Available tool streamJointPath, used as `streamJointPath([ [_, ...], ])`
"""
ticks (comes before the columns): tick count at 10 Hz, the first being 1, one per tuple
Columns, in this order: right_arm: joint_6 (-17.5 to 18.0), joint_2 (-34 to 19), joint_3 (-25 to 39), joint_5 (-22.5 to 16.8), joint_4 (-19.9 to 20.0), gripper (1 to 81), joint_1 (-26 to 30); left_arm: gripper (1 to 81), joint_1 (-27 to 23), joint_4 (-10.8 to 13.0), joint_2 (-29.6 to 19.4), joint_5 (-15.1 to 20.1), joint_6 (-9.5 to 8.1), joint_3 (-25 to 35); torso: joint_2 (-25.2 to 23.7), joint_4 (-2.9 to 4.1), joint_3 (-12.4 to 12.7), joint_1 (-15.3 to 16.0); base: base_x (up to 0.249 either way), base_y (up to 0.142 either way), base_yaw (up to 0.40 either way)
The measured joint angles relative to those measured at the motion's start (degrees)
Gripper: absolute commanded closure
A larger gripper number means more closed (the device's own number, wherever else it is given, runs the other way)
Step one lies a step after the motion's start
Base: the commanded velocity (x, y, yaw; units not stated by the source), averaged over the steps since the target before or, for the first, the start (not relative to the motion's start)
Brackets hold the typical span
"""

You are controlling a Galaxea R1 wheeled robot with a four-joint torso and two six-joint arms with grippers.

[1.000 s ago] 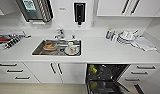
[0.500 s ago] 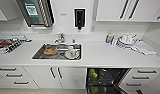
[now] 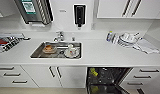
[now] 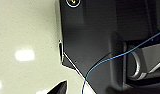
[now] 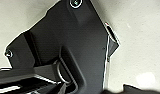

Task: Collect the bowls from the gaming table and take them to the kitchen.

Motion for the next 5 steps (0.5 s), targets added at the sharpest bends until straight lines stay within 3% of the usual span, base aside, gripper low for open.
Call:
streamJointPath([
  [4,0.0,0.0,0.4,0.1,-0.1,1.0,0.8,1.0,-0.7,0.0,0.0,0.6,0.0,0.0,-8.0,0.0,-7.4,5.1,0.0,0.0,0.0],
  [5,0.0,0.0,0.4,0.0,-0.1,1.0,0.7,1.0,-0.7,0.0,0.0,0.6,0.0,0.0,-9.5,0.0,-8.2,6.1,0.0,0.0,0.0],
])
